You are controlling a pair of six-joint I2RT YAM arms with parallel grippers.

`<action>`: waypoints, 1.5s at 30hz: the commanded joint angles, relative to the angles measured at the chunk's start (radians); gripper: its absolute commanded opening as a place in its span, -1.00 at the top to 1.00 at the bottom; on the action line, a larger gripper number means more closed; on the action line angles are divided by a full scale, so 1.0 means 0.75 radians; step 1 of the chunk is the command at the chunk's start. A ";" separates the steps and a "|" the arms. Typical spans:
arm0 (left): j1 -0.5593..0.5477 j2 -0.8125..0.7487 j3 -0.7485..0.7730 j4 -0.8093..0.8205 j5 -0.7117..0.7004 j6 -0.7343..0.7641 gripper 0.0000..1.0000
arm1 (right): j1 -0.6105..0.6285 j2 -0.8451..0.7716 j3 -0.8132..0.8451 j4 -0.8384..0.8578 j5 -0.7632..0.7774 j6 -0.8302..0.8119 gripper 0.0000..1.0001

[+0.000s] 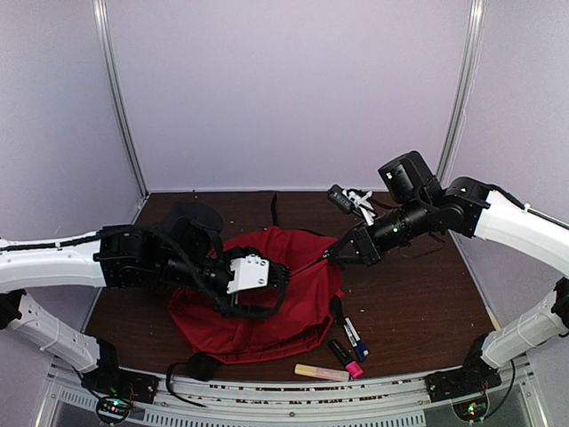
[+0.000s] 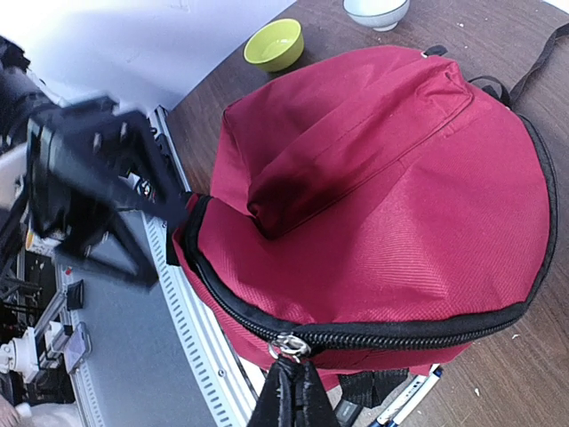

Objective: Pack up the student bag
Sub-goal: Pick up the largest pocket of the bag from the student bag, then zip the student bag into the largest pocket of the bag.

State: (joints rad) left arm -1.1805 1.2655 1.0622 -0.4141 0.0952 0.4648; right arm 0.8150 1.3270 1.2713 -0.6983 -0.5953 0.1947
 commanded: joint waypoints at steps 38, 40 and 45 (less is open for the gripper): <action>-0.085 -0.233 -0.174 0.034 -0.515 0.115 1.00 | -0.609 0.222 0.343 -0.102 0.459 -0.090 1.00; -0.023 -0.260 -0.152 0.040 -0.539 0.150 1.00 | -0.604 0.198 0.421 -0.103 0.371 -0.087 1.00; 0.195 -0.258 -0.123 0.054 -0.404 0.194 1.00 | -0.509 0.047 0.392 -0.017 0.189 -0.052 1.00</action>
State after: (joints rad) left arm -1.1378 1.1225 0.9638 -0.1982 -0.2424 0.5507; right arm 0.4877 1.4742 1.5494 -0.8196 -0.6693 0.1291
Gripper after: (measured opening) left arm 0.029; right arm 0.019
